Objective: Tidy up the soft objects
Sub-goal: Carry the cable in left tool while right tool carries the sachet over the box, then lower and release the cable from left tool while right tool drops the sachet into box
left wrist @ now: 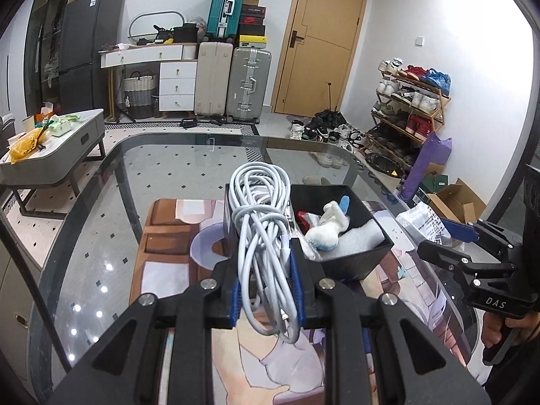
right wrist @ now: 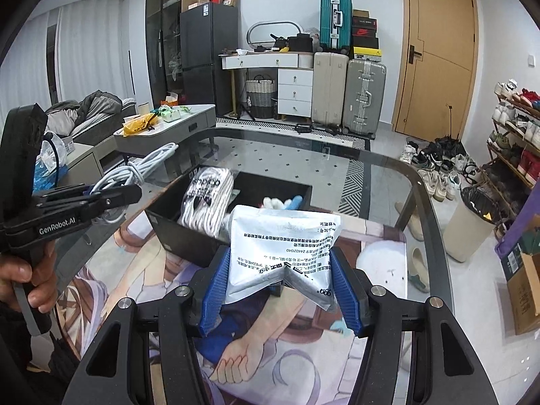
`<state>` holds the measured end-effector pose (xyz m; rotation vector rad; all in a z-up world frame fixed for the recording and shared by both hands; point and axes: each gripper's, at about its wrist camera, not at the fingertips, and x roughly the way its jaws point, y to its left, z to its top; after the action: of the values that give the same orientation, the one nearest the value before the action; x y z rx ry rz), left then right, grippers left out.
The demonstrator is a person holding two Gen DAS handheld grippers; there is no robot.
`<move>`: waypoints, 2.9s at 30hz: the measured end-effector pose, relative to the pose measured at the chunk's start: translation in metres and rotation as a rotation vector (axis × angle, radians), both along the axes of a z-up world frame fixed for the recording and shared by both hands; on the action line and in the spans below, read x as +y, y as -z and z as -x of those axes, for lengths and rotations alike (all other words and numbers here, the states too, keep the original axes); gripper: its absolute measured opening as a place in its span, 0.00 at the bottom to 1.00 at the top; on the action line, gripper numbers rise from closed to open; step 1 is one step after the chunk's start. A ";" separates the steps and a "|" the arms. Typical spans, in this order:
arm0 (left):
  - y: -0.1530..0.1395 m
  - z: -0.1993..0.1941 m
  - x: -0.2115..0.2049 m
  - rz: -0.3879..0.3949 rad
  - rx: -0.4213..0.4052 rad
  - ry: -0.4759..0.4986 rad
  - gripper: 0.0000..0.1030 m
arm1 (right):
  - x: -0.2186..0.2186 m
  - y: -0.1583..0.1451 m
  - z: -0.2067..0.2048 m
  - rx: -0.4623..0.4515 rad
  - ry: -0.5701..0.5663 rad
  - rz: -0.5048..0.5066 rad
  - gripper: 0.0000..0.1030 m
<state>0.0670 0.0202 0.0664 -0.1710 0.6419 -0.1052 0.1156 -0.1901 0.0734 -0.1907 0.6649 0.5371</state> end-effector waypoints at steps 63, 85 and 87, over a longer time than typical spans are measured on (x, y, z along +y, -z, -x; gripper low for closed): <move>0.027 -0.098 -0.027 -0.018 0.112 0.159 0.21 | 0.086 0.046 -0.108 0.098 -0.200 0.187 0.57; 0.032 -0.101 -0.019 -0.015 0.154 0.167 0.27 | 0.086 0.042 -0.097 0.011 -0.210 0.213 0.90; 0.030 -0.100 -0.017 -0.015 0.153 0.159 0.30 | 0.083 0.037 -0.091 -0.028 -0.193 0.226 0.93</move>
<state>0.1667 0.0028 0.0368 -0.1138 0.8081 -0.2424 0.2070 -0.1076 0.0360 -0.4773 0.6835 0.6431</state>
